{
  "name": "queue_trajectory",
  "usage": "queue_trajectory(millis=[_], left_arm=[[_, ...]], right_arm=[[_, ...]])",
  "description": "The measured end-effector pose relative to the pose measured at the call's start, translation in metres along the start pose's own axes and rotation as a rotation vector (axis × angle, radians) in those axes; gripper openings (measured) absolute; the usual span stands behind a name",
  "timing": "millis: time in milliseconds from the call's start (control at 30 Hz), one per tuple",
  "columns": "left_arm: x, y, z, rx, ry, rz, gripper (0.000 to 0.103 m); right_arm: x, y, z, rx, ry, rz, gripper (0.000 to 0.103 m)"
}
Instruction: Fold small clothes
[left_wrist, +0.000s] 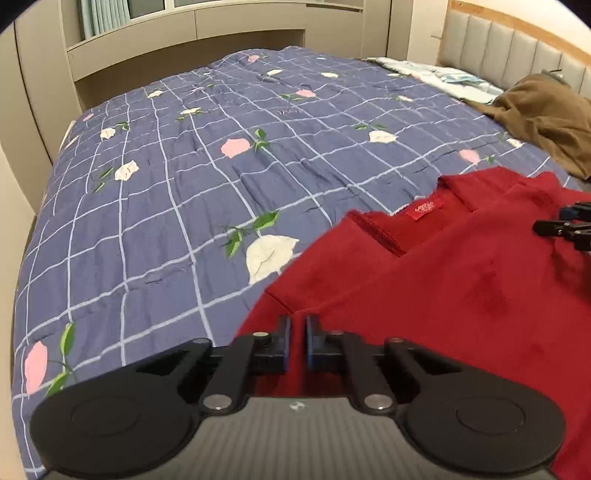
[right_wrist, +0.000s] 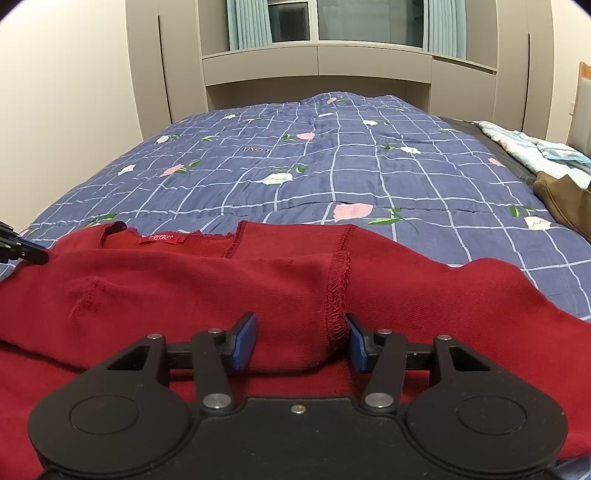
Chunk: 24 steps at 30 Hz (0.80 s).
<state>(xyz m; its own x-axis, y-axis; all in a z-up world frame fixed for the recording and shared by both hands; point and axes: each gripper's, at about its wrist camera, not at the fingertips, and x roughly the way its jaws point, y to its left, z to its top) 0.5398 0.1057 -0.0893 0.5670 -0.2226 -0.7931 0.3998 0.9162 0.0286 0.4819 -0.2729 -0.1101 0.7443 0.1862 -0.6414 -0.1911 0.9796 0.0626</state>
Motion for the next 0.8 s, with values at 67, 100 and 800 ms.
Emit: queue_trajectory(millis=[67,100,800], left_arm=[[-0.005,-0.006,-0.001,-0.001,-0.023,0.046,0.004],[-0.009,-0.007,-0.001,-0.017,-0.028,0.069,0.004],[-0.013,0.071,-0.036,-0.476,0.004,-0.065,0.041]], right_arm=[[-0.001,0.002,0.001,-0.014,-0.008,-0.018,0.034],[-0.002,0.002,0.001,-0.019,-0.012,-0.028,0.030],[0.002,0.001,-0.002,-0.003,-0.005,-0.056,0.028]])
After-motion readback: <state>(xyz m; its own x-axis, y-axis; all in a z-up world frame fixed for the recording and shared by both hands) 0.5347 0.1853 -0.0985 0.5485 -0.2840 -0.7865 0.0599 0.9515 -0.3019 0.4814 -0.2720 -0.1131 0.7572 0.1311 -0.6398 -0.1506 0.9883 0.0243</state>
